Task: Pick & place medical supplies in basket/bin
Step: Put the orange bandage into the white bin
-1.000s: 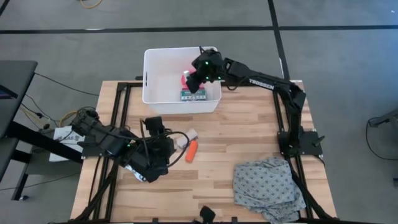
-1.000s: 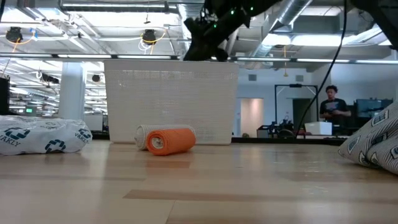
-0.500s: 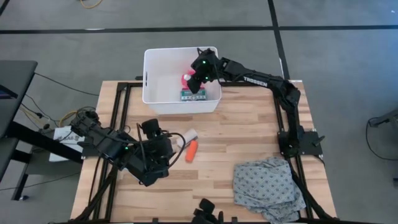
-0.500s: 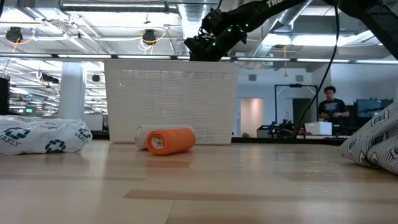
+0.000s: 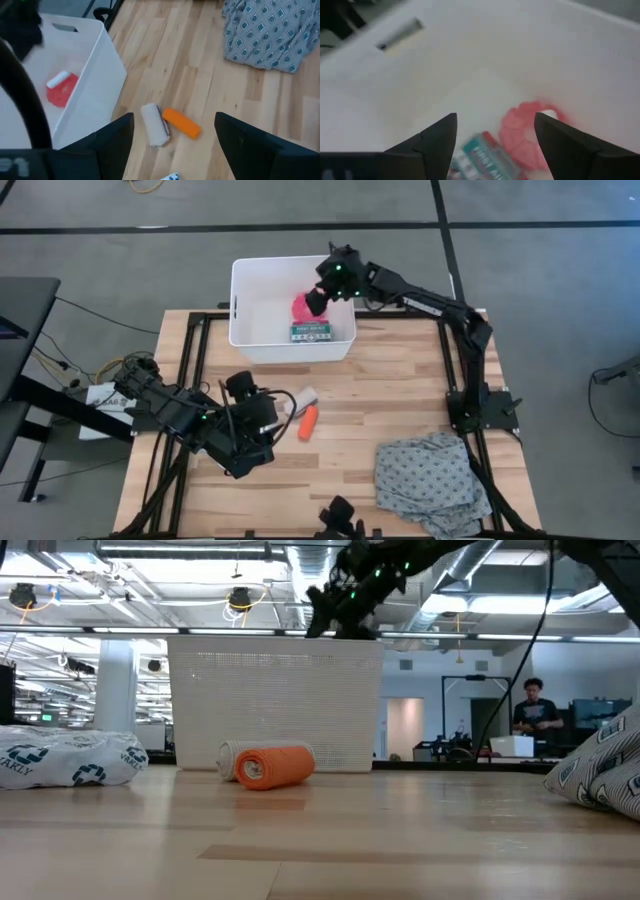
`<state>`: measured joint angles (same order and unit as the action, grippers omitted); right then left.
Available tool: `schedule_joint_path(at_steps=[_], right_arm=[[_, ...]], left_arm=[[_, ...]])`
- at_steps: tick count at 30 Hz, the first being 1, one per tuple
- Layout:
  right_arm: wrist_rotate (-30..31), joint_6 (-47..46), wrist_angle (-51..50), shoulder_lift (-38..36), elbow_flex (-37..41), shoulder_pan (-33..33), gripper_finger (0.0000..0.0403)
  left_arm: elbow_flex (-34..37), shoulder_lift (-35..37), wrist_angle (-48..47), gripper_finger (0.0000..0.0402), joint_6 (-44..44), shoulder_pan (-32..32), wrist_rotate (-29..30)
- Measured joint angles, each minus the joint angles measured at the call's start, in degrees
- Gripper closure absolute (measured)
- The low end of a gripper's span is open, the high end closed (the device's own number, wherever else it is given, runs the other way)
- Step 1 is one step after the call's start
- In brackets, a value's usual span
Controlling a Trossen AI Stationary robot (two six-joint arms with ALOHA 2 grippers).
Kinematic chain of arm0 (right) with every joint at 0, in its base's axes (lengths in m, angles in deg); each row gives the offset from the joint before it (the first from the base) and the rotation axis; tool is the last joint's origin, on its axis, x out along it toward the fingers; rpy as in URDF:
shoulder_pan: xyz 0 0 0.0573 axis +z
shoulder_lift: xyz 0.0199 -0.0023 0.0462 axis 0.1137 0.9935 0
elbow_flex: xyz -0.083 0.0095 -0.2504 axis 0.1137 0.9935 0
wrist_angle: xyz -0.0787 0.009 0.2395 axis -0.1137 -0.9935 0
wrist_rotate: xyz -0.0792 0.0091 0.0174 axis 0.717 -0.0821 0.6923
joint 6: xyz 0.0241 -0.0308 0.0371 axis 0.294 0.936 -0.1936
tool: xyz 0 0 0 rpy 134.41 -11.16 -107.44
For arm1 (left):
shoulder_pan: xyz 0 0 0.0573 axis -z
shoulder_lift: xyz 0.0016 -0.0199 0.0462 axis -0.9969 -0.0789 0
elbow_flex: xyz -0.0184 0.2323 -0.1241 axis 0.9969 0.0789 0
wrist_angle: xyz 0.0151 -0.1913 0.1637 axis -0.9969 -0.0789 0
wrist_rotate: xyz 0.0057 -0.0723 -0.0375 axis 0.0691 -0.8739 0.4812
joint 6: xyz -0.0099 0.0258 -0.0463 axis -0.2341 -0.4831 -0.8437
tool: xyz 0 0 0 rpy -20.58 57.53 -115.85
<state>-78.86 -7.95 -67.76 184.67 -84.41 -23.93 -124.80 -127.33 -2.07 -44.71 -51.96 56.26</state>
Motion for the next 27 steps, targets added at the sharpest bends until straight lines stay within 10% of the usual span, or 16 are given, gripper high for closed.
schedule_joint_path(at_steps=[15, 27], right_arm=[[-3.22, 3.22, -20.88, -16.42, -4.08, 17.66, 0.0143], [-1.90, -10.47, -37.07, -16.53, -4.05, 36.13, 0.0143]], left_arm=[[1.47, 1.02, 0.12, 0.0132, -9.13, 6.52, 2.39], [36.74, 1.70, 7.19, 0.0132, -40.44, 11.62, 5.82]])
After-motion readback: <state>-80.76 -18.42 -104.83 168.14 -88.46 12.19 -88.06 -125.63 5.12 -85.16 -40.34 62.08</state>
